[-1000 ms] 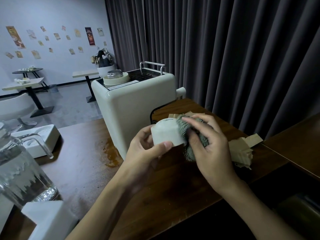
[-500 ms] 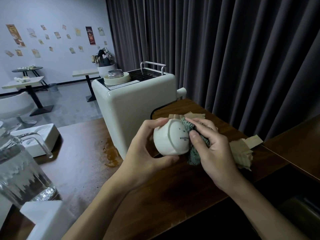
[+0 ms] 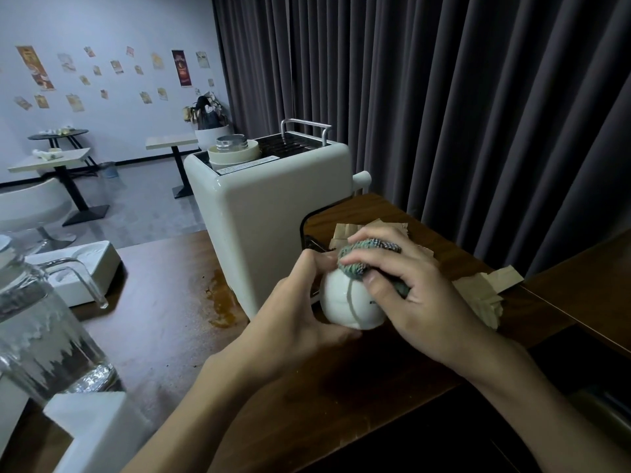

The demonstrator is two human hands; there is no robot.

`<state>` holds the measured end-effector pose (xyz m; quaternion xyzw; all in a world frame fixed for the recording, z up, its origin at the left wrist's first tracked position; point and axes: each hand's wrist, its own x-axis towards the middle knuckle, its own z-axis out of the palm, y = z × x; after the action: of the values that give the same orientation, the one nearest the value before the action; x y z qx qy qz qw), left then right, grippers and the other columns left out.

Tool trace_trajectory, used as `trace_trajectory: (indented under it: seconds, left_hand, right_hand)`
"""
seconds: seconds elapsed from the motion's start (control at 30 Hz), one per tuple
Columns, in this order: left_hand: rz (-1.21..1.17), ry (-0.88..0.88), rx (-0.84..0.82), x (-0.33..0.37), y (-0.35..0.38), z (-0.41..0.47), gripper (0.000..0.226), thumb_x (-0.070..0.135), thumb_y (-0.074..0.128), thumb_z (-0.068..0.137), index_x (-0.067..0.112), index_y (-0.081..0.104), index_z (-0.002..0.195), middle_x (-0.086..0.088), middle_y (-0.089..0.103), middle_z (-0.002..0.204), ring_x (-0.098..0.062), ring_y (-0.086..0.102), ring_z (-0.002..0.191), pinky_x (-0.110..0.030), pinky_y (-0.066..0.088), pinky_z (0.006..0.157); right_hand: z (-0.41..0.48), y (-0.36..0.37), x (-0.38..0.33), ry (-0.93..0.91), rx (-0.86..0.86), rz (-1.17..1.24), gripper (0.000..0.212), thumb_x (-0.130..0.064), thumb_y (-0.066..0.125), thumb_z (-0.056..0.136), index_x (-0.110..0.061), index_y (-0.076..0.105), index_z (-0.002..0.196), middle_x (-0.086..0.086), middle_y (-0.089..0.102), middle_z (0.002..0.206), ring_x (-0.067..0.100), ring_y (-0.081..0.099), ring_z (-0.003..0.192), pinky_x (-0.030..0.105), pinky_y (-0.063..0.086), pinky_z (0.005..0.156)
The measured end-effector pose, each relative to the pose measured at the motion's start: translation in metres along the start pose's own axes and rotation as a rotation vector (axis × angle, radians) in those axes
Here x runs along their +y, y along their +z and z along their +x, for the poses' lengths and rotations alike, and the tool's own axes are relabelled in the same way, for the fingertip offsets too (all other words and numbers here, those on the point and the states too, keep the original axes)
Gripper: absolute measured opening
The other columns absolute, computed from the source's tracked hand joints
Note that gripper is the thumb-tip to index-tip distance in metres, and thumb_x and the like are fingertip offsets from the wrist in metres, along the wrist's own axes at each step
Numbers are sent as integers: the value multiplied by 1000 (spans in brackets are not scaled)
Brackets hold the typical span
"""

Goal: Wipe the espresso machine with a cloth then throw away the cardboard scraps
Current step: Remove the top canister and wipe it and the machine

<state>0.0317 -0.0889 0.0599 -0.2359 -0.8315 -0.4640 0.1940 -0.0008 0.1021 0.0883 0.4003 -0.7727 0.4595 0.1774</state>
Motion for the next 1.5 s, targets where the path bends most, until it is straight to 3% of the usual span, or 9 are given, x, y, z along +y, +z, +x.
trace_trajectory:
  seconds: [0.33,0.47,0.57,0.83,0.93,1.07,1.17,1.33,1.5]
  left_hand:
    - [-128,-75,81,0,18,0,72,29,93,63,27,45,117,10,56,129,-23,57,125,-48,51,101]
    - [-75,-63,33,0,19,2,73,36,89,67,34,43,123,16,52,136,-15,53,132,-44,48,106]
    - [-68,-38,24,-2,22,1,73,38,89,68,40,42,124,18,47,141,-13,50,135,-43,47,107]
    - [-166,-50,64,-1,24,-5,73,25,92,68,27,45,124,9,52,136,-25,53,131,-50,48,104]
    - [-165,-8,9,5,22,-6,72,24,89,72,26,41,126,12,48,138,-23,50,135,-48,47,107]
    - [-133,-21,1,2,18,-3,76,19,88,72,23,39,129,18,49,134,-19,52,132,-46,49,104]
    - [-107,-41,1,-4,20,-5,76,23,89,72,26,39,131,18,51,133,-18,53,131,-43,48,106]
    - [-109,-100,-7,-10,28,-8,79,28,90,71,26,41,132,15,53,133,-16,52,131,-42,45,107]
    - [-244,-137,114,-6,25,-6,76,25,91,68,24,45,129,4,58,130,-28,58,125,-55,51,100]
  right_hand:
    - [-11,-1,1,22,94,-94,28,-6,49,91,-15,70,108,-6,54,124,12,49,123,19,40,99]
    - [-11,-6,0,-47,-18,-207,27,-10,51,91,-19,71,107,-10,53,125,13,47,122,22,40,97]
    - [-4,-10,1,86,1,-41,28,-10,48,93,-16,72,106,-8,57,121,8,50,120,15,39,95]
    - [-7,-12,7,53,-50,-78,29,-12,46,96,-20,70,110,-9,57,121,8,50,119,14,37,96]
    - [-7,-16,15,197,-6,30,29,-9,43,101,-24,61,119,-11,60,119,0,53,115,16,39,92]
    - [-9,-12,16,229,153,120,45,-12,54,98,-26,45,139,-10,52,136,4,48,126,23,39,105]
    - [-1,-9,9,146,278,69,27,-6,61,93,-13,60,119,0,58,119,10,55,116,31,47,100]
    - [14,1,-1,170,416,225,17,-9,62,93,-13,57,108,2,63,103,11,64,97,26,54,80]
    - [11,11,4,255,227,199,7,-21,61,93,-19,57,99,-4,59,99,4,58,94,14,45,78]
